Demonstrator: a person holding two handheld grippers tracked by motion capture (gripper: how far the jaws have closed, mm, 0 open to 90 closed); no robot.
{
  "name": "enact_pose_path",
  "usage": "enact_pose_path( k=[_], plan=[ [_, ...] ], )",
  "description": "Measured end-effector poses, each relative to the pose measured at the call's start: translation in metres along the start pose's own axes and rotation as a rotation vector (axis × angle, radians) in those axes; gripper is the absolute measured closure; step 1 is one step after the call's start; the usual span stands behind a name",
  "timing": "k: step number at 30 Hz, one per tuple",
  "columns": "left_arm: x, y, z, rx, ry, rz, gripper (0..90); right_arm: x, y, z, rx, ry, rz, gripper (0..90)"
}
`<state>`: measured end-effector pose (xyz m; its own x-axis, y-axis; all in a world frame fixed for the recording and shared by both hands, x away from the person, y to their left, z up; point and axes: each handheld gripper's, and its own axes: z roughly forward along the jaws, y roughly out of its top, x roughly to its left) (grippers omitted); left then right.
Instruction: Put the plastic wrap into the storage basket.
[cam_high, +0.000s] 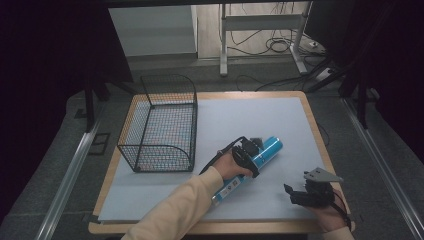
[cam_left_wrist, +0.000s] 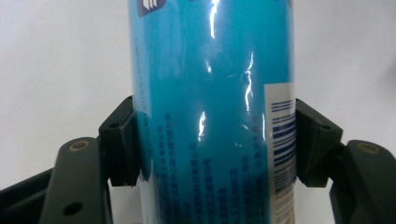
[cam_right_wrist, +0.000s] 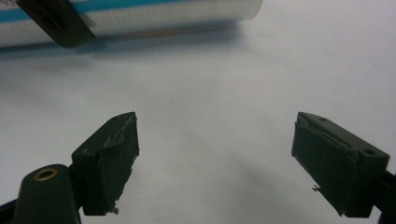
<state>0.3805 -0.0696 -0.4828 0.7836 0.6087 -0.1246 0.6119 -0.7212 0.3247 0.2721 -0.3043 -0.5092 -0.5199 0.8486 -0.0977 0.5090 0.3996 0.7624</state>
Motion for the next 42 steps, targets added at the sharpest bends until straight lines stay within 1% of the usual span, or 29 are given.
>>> enact_pose_path(
  k=[8,14,19,22,23,24,25,28,36,39,40,42],
  plan=[
    [0.002,0.001,-0.03,-0.015,0.016,0.029,31.5,0.0,0.0,-0.001,-0.003,-0.005,0.001,15.3],
    [0.007,0.001,-0.052,-0.039,0.025,0.034,31.6,-0.001,0.0,-0.001,-0.003,-0.006,0.003,15.4],
    [0.011,0.002,-0.065,-0.052,0.036,0.036,31.6,-0.001,0.0,-0.001,-0.004,-0.008,0.001,15.4],
    [0.012,0.002,-0.07,-0.056,0.044,0.038,31.7,-0.001,0.001,-0.001,-0.004,-0.008,0.001,15.4],
    [0.013,0.002,-0.072,-0.052,0.047,0.045,31.7,-0.001,0.001,-0.001,-0.004,-0.008,0.002,15.3],
    [0.013,0.003,-0.073,-0.056,0.046,0.039,31.7,-0.001,0.001,-0.001,-0.004,-0.008,0.002,15.4],
    [0.013,0.003,-0.074,-0.053,0.048,0.042,31.7,-0.001,0.001,-0.001,-0.004,-0.008,0.002,15.4],
    [0.013,0.004,-0.077,-0.059,0.046,0.038,31.6,0.0,0.001,-0.001,-0.003,-0.006,0.004,15.4],
    [0.011,0.008,-0.08,-0.062,0.053,0.053,31.7,-0.001,0.001,-0.002,-0.004,-0.006,0.003,15.4],
    [0.009,0.008,-0.082,-0.078,0.07,0.061,31.7,-0.001,0.001,-0.002,-0.006,-0.007,0.005,15.4],
    [0.009,0.009,-0.083,-0.075,0.074,0.065,31.7,-0.001,0.001,-0.002,-0.005,-0.006,0.005,15.4],
    [0.009,0.01,-0.085,-0.075,0.071,0.065,31.7,-0.001,0.001,-0.002,-0.006,-0.006,0.006,15.4]
  ],
)
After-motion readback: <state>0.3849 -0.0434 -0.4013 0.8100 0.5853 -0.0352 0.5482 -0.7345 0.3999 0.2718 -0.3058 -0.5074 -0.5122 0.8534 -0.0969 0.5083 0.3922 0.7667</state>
